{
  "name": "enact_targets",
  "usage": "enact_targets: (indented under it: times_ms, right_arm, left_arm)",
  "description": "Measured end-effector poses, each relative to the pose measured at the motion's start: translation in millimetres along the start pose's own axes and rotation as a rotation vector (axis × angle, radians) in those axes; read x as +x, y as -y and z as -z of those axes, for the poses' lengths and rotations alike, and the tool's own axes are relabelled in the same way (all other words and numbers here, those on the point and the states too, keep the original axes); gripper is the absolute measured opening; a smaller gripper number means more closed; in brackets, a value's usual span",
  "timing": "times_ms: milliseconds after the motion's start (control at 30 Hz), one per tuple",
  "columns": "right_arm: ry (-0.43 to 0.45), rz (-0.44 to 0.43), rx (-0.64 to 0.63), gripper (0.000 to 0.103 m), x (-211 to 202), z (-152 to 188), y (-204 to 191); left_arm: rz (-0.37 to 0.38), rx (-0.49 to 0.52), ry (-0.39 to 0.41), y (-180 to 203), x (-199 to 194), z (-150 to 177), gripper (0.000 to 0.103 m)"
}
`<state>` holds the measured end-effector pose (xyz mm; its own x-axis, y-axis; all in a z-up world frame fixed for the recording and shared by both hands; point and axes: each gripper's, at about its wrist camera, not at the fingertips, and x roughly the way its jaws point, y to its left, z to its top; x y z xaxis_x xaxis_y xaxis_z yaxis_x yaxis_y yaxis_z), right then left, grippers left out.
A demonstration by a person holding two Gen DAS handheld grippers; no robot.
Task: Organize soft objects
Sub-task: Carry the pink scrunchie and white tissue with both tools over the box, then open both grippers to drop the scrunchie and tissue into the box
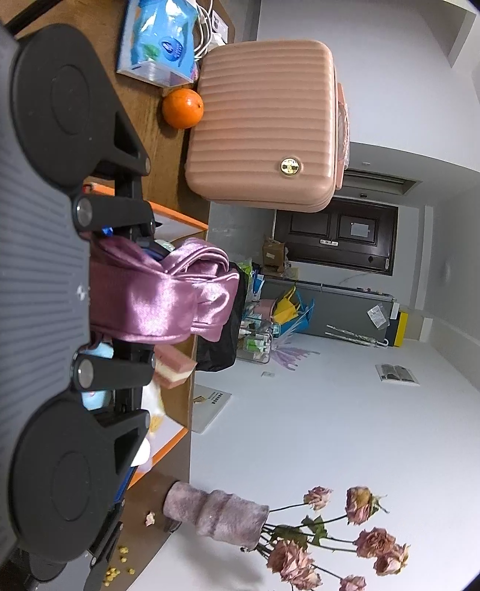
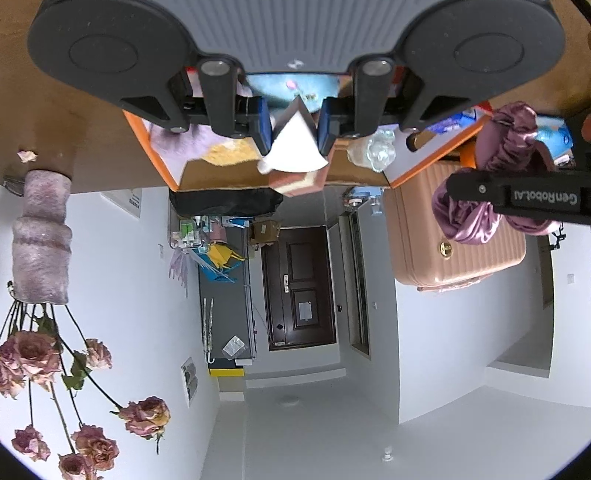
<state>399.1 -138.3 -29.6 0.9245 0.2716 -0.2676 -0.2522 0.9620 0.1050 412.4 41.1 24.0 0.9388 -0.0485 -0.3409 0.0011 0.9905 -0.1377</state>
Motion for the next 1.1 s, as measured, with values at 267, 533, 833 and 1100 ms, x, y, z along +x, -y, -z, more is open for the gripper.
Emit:
enact_targets:
  times_ms: [267, 533, 833, 1100]
  right_arm:
    - [0.002, -0.029, -0.009, 0.025, 35.6, -7.8, -6.6]
    - [0.008, -0.027, -0.04, 0.025, 59.4, -14.2, -7.7]
    - [0.016, 0.027, -0.03, 0.026, 76.6, -24.0, 13.7]
    - [-0.015, 0.046, -0.005, 0.036, 89.3, -29.2, 23.5]
  left_arm:
    - [-0.012, 0.003, -0.01, -8.2, 34.6, -9.2, 0.036]
    - [-0.011, 0.012, -0.029, -15.3, 69.6, -16.4, 0.036]
    - [-0.001, 0.048, -0.055, -11.2, 101.9, -16.5, 0.036]
    - [-0.006, 0.069, -0.074, -8.2, 111.9, -13.4, 0.043]
